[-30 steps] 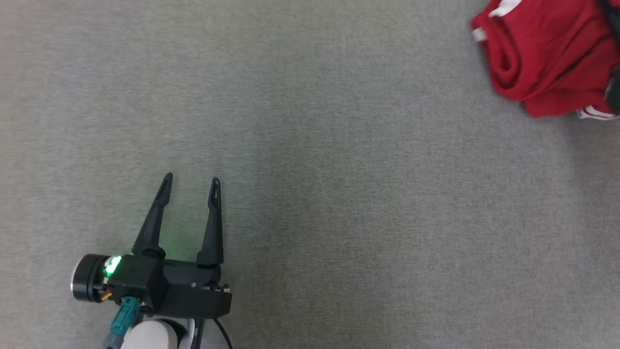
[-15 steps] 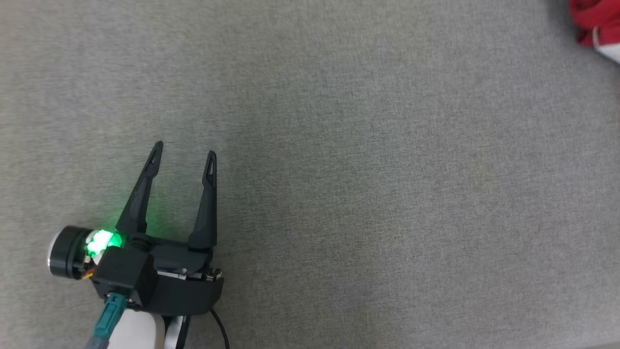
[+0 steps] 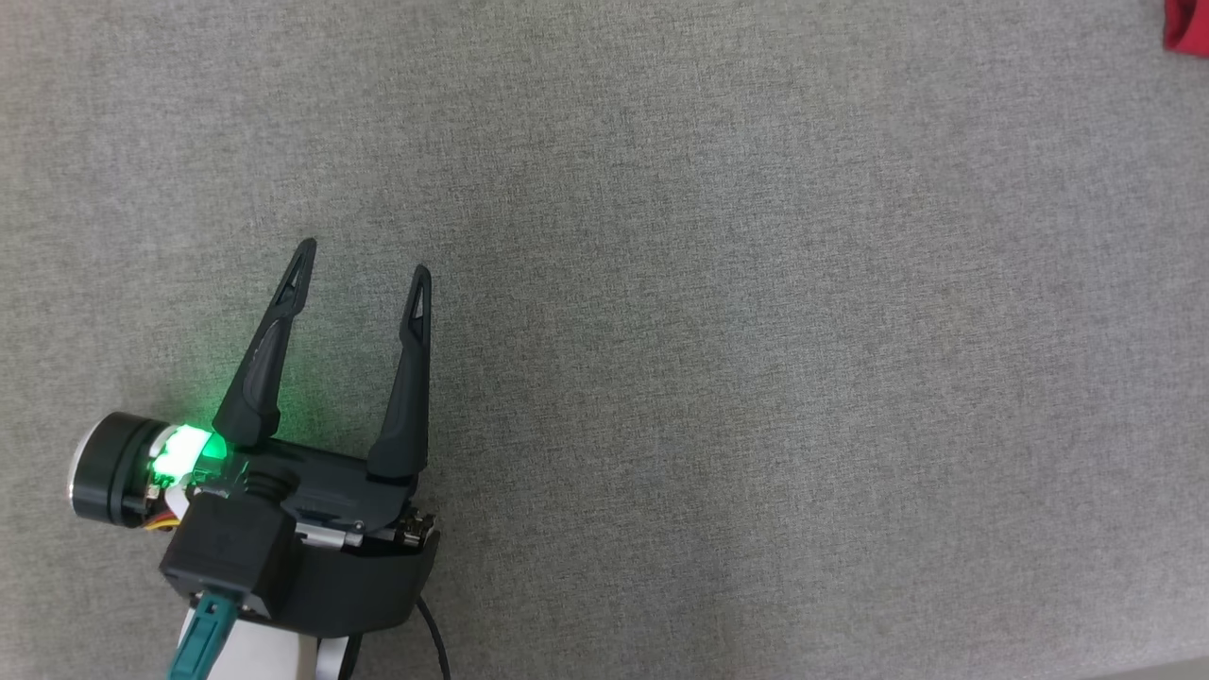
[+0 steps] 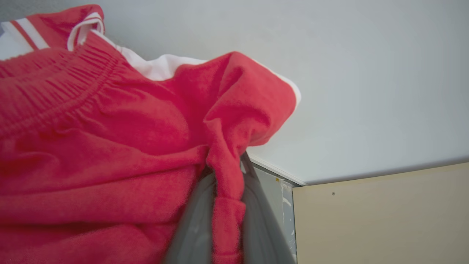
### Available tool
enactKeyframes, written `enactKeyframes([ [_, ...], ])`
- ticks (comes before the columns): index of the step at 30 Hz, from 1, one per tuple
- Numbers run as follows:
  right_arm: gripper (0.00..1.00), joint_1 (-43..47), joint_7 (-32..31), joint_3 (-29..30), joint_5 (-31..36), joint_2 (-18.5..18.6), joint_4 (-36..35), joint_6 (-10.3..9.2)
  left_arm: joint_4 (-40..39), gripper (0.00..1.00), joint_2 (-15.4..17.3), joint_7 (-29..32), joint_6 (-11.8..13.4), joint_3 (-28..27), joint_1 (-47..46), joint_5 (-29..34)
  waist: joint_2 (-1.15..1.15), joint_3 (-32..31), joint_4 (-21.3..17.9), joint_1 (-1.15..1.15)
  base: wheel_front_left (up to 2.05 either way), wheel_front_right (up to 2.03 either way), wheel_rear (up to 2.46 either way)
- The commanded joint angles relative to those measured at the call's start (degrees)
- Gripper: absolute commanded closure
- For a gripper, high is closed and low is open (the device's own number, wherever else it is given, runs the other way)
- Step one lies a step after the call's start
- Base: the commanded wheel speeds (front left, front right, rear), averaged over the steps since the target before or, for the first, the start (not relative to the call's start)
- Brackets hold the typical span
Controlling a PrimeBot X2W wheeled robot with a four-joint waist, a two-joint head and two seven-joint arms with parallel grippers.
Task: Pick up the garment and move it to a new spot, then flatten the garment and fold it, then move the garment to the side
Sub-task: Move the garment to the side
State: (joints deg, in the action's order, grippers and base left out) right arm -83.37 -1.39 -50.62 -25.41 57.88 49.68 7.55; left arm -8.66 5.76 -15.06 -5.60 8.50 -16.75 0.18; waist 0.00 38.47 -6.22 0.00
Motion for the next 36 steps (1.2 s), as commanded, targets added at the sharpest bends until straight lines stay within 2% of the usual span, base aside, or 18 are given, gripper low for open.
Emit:
enactKeyframes([
  [1,0.99,-1.04,0.76,-0.36,0.40,-0.93,1.04,-0.18,0.11,0.00,0.30,-0.14,0.30,-0.04,-0.54,0.24,0.00,0.20,-0.04,0.00,0.00,0.00,0.00],
  [2,0.82,-1.47,1.19,-0.54,0.81,-1.16,1.59,-0.18,-0.05,0.00,0.40,-0.14,0.42,-0.06,-0.47,0.26,0.00,0.26,-0.09,0.00,0.00,0.00,0.00],
  [3,0.45,-1.77,1.81,-0.72,1.06,-1.44,2.05,-0.17,-0.21,0.00,0.49,-0.14,0.54,-0.10,-0.39,0.26,0.00,0.31,-0.17,0.00,0.00,0.00,0.00],
  [4,0.00,-1.86,2.10,-0.96,1.12,-1.80,2.56,-0.17,-0.33,0.00,0.59,-0.14,0.62,-0.16,-0.32,0.18,0.00,0.31,-0.24,0.00,0.00,0.00,0.00],
  [11,0.00,-4.58,5.00,-1.47,4.05,-3.81,5.80,-0.17,0.38,0.00,0.65,-0.14,1.36,-0.84,1.09,-1.08,0.00,-2.48,-0.25,0.00,0.00,0.00,0.00],
  [22,0.00,0.12,15.30,5.61,1.12,-10.81,4.62,-0.17,4.74,0.00,-1.00,-0.15,2.59,-3.52,6.30,-3.23,0.00,-14.24,1.75,0.00,0.00,0.00,0.00],
  [27,0.00,6.46,16.53,11.58,1.03,-14.92,0.73,-0.17,6.32,0.00,-1.52,-0.15,3.24,-5.74,10.14,-3.86,0.00,-19.86,2.41,0.00,0.00,0.00,0.00],
  [36,0.00,27.44,16.57,30.01,4.14,-22.40,-14.16,-0.18,8.70,0.00,-2.32,-0.15,3.51,-9.20,16.24,-4.84,0.00,-28.11,3.98,0.00,0.00,0.00,0.00],
])
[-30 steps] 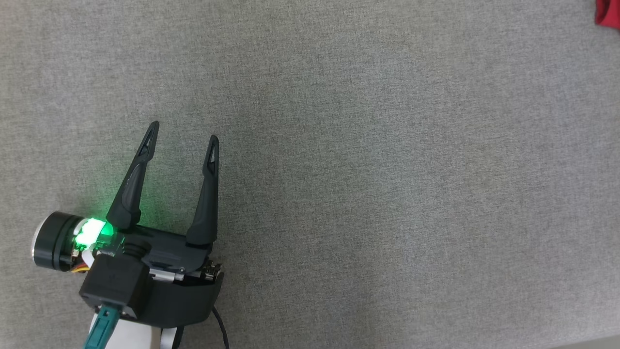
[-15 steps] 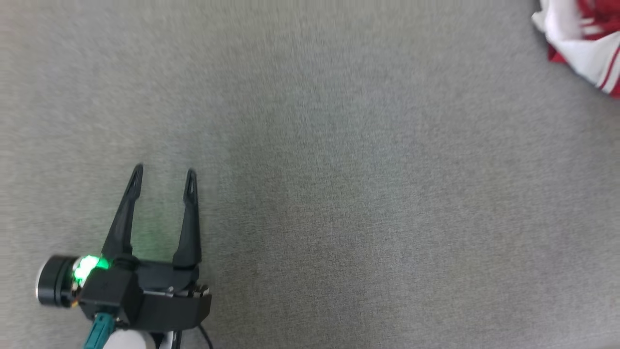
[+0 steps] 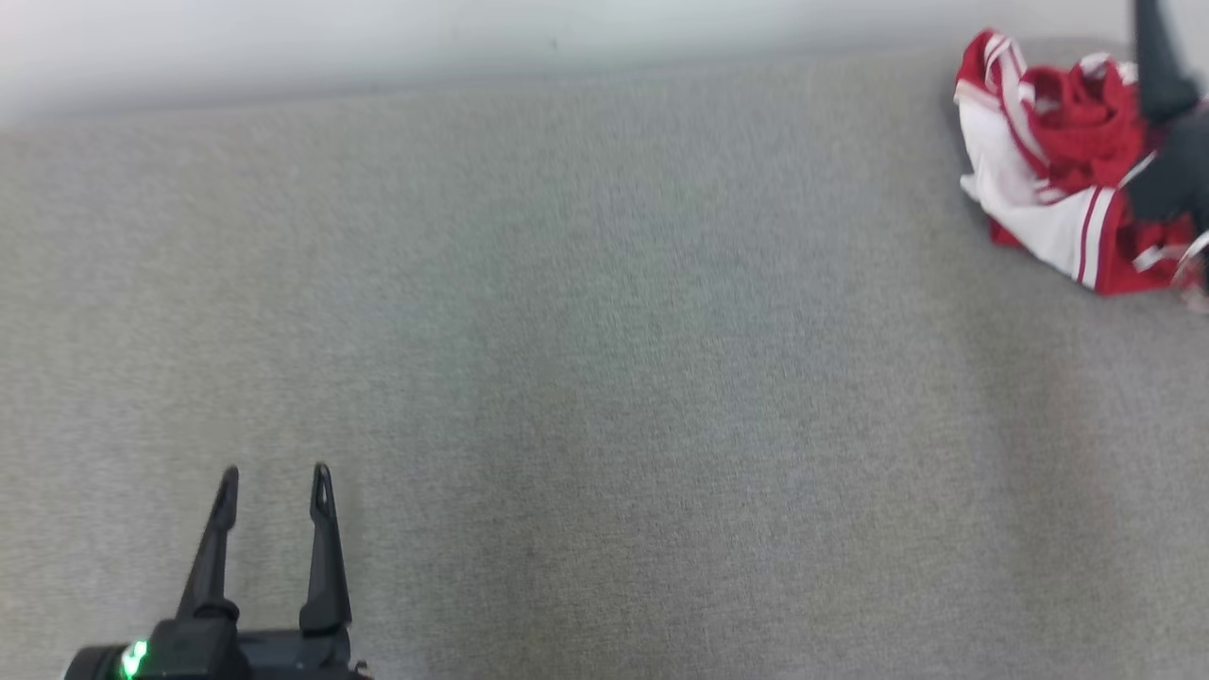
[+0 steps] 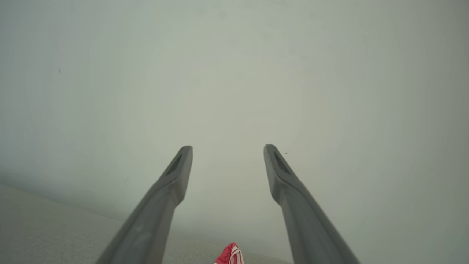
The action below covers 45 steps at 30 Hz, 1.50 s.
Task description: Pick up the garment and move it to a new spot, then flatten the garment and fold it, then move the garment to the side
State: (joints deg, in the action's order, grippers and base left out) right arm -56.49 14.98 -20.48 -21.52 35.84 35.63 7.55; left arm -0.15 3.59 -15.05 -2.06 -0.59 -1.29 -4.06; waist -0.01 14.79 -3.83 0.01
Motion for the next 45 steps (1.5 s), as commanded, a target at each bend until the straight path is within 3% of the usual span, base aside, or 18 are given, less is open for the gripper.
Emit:
enactKeyframes([
  [1,0.00,3.13,0.21,1.72,1.05,-1.38,-1.57,-0.18,0.50,0.00,-0.25,-0.16,-0.03,-0.14,1.32,-0.55,0.01,-5.06,1.84,-0.01,0.00,0.00,0.00],
  [14,0.00,34.02,0.22,19.52,8.98,-17.28,-20.82,-0.18,4.13,0.00,-0.70,-0.16,-0.13,-0.37,5.13,-0.63,0.01,-11.03,3.89,-0.01,0.00,0.00,0.00],
  [21,0.00,44.59,0.22,22.02,11.38,-24.39,-25.58,-0.18,6.26,0.00,-0.72,-0.16,-0.70,0.15,5.14,-0.51,0.01,-12.51,4.39,-0.01,0.00,0.00,0.00],
  [32,0.00,56.46,0.23,22.03,12.85,-31.14,-28.88,-0.18,8.69,0.00,-0.74,-0.16,0.00,1.27,5.60,-0.93,0.01,-14.05,6.31,-0.01,0.00,0.00,0.00],
  [45,0.00,59.76,0.23,21.29,14.71,-32.93,-27.85,-0.18,10.32,0.00,-0.74,-0.16,0.19,1.51,6.00,-1.23,0.01,-13.98,7.29,-0.01,0.00,0.00,0.00],
])
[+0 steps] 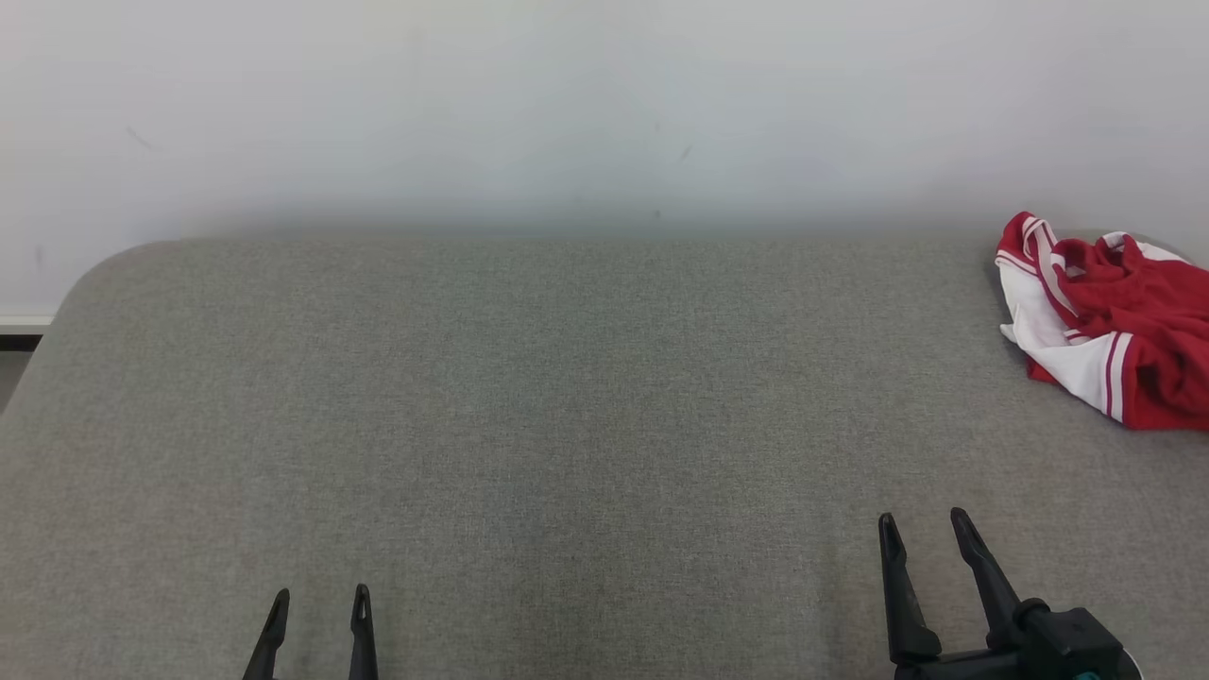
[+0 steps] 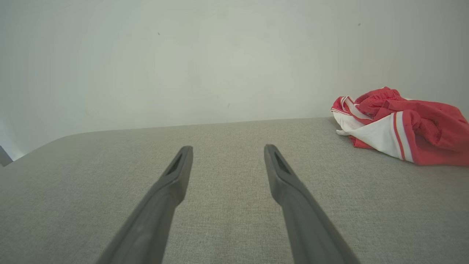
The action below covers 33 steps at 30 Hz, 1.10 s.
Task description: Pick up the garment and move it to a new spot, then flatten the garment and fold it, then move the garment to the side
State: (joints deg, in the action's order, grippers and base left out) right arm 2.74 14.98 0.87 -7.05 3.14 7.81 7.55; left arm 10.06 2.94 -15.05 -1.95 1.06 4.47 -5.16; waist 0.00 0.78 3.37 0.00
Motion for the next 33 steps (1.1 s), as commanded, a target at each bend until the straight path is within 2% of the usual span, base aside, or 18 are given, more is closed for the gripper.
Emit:
enactKeyframes([
  [1,0.00,0.49,0.23,0.01,0.37,-0.25,0.05,-0.18,0.27,0.00,-0.09,-0.16,0.13,-0.21,0.18,0.04,0.00,0.01,0.18,0.00,0.00,0.00,0.00],
  [8,0.00,0.84,0.23,0.41,1.32,-0.33,-0.09,-0.18,-0.03,0.00,-0.09,-0.16,0.88,0.72,0.62,0.82,0.00,-0.09,0.53,0.00,0.00,0.00,0.00],
  [16,0.00,0.60,0.23,0.95,1.20,-0.36,0.08,-0.18,0.59,0.00,-0.10,-0.16,0.07,0.17,-0.32,1.05,0.00,0.31,0.51,0.00,0.00,0.00,0.00],
  [33,0.00,0.05,0.23,1.56,1.15,-0.35,0.38,-0.18,0.75,0.00,-0.10,-0.16,0.10,-0.04,-0.96,1.35,0.00,1.26,0.45,0.00,0.00,0.00,0.00],
])
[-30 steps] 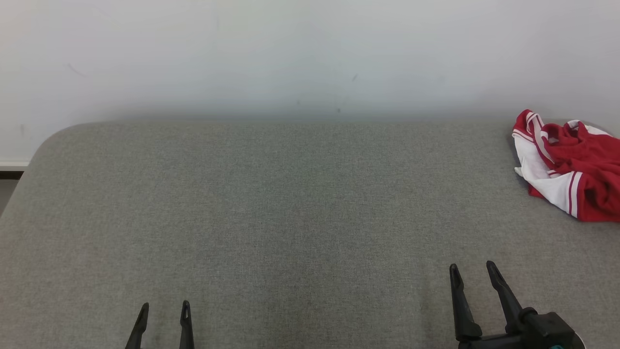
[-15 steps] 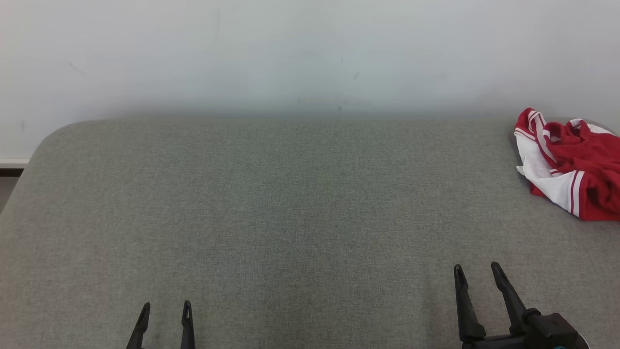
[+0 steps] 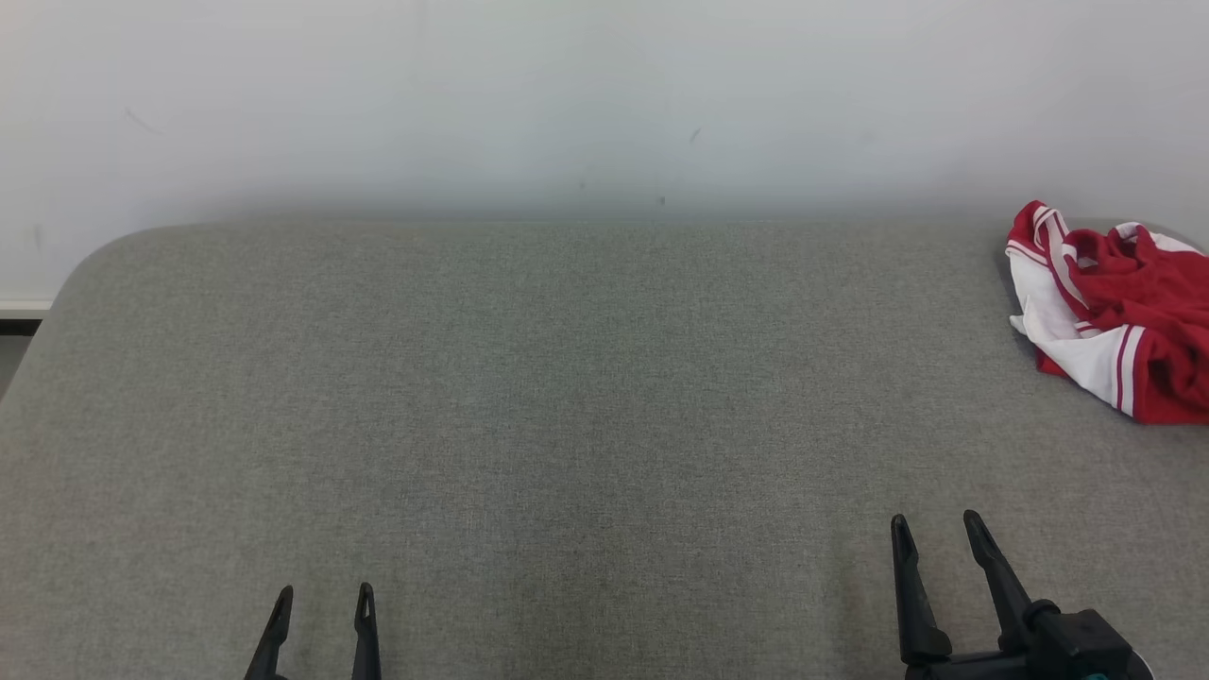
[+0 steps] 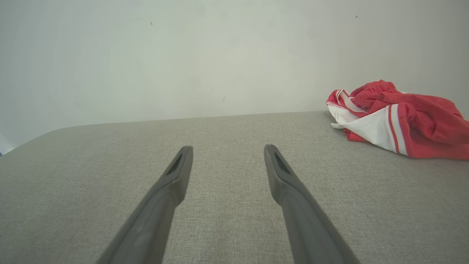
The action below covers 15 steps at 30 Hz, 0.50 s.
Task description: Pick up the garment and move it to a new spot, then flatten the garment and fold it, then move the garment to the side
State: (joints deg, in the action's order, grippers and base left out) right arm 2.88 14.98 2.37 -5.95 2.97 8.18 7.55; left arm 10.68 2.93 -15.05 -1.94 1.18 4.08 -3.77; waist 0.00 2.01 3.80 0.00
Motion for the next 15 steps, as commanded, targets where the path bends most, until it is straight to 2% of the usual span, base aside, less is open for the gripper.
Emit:
enactKeyframes([
  [1,0.00,-0.15,0.23,0.07,0.04,-0.19,0.01,-0.18,0.12,0.00,-0.08,-0.16,0.08,-0.18,-0.61,-0.05,0.00,0.11,0.05,0.00,0.00,0.00,0.00],
  [3,0.00,-0.24,0.23,0.03,0.05,-0.19,0.05,-0.18,0.19,0.00,-0.09,-0.16,-0.15,-0.10,-0.70,-0.01,0.00,0.27,0.10,0.00,0.00,0.00,0.00],
  [4,1.00,-0.13,0.00,0.02,0.01,0.00,0.06,0.00,0.07,1.00,0.01,0.00,-0.12,0.01,-0.07,0.00,0.00,0.28,0.09,0.00,0.00,0.00,0.00],
  [9,1.00,0.19,-0.62,0.02,-1.13,-0.03,2.17,0.00,2.22,1.00,-0.03,0.43,-0.17,-0.02,0.41,-1.13,0.00,0.30,0.06,0.00,0.00,0.00,0.00],
  [15,1.00,-0.66,-2.41,0.40,-8.35,-0.04,2.48,-0.01,2.42,1.00,-0.03,2.29,-0.63,-0.76,-0.62,-8.51,0.00,0.20,-0.13,0.00,0.00,0.00,0.00],
])
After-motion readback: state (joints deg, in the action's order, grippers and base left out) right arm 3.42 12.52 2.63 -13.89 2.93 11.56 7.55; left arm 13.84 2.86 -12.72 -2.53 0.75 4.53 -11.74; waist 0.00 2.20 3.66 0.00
